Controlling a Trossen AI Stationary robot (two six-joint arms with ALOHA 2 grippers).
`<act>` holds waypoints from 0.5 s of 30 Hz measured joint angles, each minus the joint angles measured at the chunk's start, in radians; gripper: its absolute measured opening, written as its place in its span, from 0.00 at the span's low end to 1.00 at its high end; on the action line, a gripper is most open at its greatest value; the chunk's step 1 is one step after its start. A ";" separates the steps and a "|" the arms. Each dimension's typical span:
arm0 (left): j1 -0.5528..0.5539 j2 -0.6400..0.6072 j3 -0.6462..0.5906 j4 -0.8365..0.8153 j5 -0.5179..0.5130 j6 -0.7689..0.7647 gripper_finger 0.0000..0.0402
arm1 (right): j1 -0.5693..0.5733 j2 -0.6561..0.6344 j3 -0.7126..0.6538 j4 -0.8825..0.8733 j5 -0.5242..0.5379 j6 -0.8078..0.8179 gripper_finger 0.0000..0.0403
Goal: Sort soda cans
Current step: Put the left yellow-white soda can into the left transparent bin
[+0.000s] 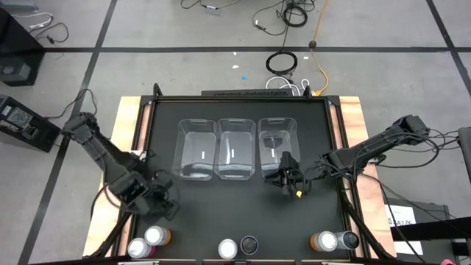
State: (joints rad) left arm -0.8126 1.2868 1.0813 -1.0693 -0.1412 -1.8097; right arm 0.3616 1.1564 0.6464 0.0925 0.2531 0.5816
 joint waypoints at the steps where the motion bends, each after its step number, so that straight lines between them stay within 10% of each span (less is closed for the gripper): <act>1: -0.023 0.003 0.000 0.004 -0.002 -0.038 0.95 | 0.002 0.000 0.000 0.000 0.000 0.000 0.16; 15: -0.170 0.103 0.000 0.122 0.024 -0.185 0.95 | 0.008 0.000 0.000 0.000 0.001 0.001 0.16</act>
State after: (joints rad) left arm -0.9825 1.3897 1.0809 -0.9475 -0.1174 -1.9948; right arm 0.3695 1.1568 0.6464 0.0925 0.2546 0.5823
